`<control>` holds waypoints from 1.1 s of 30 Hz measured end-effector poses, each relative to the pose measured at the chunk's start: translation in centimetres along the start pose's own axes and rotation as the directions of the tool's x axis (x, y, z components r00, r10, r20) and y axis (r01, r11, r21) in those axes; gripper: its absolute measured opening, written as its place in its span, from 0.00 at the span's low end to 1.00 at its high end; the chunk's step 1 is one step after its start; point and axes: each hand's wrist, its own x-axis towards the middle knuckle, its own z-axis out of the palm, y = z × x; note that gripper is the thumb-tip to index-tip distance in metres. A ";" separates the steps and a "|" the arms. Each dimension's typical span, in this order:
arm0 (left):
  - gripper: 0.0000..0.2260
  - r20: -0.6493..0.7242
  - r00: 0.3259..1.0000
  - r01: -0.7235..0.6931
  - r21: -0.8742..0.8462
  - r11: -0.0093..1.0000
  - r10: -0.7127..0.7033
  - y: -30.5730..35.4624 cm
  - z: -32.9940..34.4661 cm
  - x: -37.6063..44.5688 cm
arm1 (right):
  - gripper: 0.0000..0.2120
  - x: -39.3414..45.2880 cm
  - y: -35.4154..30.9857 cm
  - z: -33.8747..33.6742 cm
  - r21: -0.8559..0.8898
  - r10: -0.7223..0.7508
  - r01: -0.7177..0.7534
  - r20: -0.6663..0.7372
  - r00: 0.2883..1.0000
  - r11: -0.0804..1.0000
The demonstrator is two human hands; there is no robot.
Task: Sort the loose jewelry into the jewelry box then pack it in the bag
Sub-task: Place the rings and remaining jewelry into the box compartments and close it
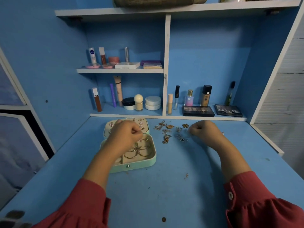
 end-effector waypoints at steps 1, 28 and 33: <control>0.05 0.018 1.000 -0.002 0.015 1.000 0.001 -0.9 -0.5 -0.1 | 0.13 -0.1 -0.5 0.7 0.025 -0.027 0.027 0.007 1.000 0.999; 0.08 0.184 0.983 -0.012 -0.035 0.999 0.019 -4.1 -2.3 -1.6 | 0.06 -4.0 -6.4 8.1 0.104 -0.312 0.297 0.194 0.930 0.949; 0.04 0.005 0.993 0.114 -0.256 0.960 -0.116 -5.1 -3.4 -0.6 | 0.06 -3.8 -6.3 8.2 -0.005 -0.288 0.300 0.273 0.918 0.954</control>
